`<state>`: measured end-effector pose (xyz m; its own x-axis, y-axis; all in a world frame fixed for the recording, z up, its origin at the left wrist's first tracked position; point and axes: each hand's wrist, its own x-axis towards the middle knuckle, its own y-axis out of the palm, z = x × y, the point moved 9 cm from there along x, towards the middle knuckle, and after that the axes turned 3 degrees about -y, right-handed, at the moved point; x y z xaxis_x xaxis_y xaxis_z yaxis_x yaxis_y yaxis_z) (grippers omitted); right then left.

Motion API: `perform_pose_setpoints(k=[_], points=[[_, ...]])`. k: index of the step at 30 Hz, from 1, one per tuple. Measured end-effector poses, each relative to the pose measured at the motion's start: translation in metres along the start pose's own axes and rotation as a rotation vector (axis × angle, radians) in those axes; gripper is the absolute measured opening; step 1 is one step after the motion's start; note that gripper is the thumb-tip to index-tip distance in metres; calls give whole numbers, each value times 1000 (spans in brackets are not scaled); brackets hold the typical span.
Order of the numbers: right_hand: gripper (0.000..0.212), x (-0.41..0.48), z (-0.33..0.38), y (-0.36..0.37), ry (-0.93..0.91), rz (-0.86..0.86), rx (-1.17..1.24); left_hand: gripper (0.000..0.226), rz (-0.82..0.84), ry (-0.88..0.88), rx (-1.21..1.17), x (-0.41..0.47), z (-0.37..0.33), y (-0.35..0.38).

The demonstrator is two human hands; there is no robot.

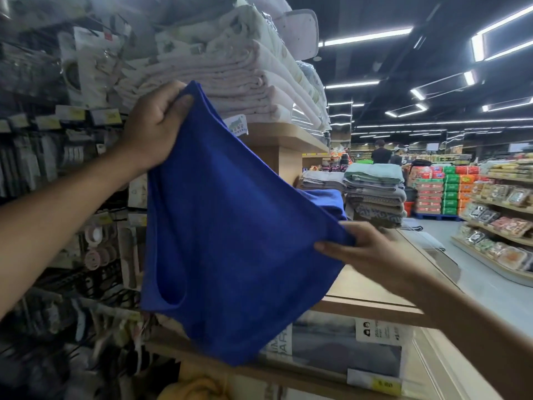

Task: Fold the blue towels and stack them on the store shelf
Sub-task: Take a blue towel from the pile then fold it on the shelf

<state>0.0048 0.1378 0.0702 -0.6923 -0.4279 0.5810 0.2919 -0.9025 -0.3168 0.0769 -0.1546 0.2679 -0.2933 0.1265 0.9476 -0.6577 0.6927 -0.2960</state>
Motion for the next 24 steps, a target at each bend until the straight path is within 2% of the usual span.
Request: perform_pose_setpoints(k=[2, 6, 8, 10, 15, 19, 21, 24], points=[[19, 1, 5, -33, 8, -68, 4, 24, -12, -58, -34, -16, 11, -1], [30, -4, 0, -68, 138, -75, 166, 21, 4, -174, -161, -51, 36, 19], [26, -9, 0, -78, 165, -66, 194, 20, 12, -244, -232, -67, 45, 31], [21, -14, 5, -90, 151, -60, 121, 21, 19, -292, -300, -82, 47, 43], [34, -28, 15, -120, 225, -55, -138, 26, 77, -372, -440, -105, 41, 68], [23, -39, 11, -133, 319, 0, -379, 24, 202, -479, -516, -120, 50, 97], [10, -43, 5, -142, 383, -35, -459, 24, 217, -562, -561, -127, 58, 110], [15, -48, -9, -163, 486, -161, -469, 24, 216, -650, -595, -136, 68, 126]])
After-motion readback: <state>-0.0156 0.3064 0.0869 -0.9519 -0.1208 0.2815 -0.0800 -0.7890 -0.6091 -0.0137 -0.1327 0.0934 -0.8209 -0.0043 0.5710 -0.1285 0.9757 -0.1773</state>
